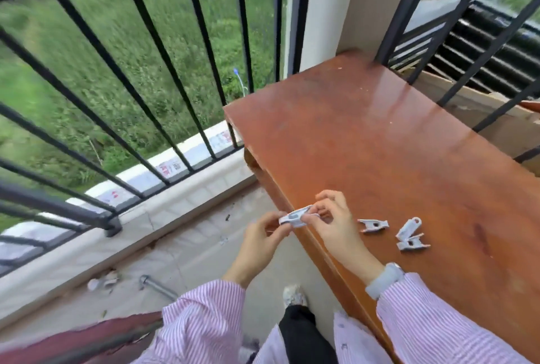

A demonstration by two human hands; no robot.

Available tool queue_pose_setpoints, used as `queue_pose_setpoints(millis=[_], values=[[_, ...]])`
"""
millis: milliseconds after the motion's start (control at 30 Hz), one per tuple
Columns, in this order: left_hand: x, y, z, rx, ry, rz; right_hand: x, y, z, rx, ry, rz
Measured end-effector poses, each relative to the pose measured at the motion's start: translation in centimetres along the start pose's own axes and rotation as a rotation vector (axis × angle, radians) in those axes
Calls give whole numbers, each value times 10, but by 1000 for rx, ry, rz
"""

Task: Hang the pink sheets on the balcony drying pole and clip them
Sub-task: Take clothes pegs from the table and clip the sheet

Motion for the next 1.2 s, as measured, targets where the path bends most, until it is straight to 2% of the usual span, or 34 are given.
queue_pose_setpoints(millis=[167, 333, 467, 633, 700, 833, 1000, 1200], values=[[-123, 77, -26, 135, -83, -410, 93, 20, 94, -231, -150, 280], [-202, 174, -39, 183, -287, -834, 181, 47, 162, -359, -214, 572], [-234, 246, -47, 169, -287, -1193, 234, 66, 212, -457, -244, 732], [-241, 320, -76, 159, -335, -1703, 287, 82, 274, -381, -319, 986], [-246, 335, -94, 174, -374, -1861, 296, 88, 303, -419, -334, 1051], [-263, 340, -120, 108, -382, -1992, 296, 96, 359, -651, -353, 1094], [-263, 341, -147, 55, -602, -2121, 285, 110, 410, -1029, -294, 1205], [-269, 340, -169, -15, -678, -2165, 275, 121, 441, -1156, -308, 1292]])
Point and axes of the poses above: each hand's wrist, its own y-axis away from the middle knuckle, its own x-axis out of the palm, z = x × y, the point moved 8 cm from there along -y, towards the middle knuckle, and after that the axes turned 7 degrees about y, right-handed, at the moved point
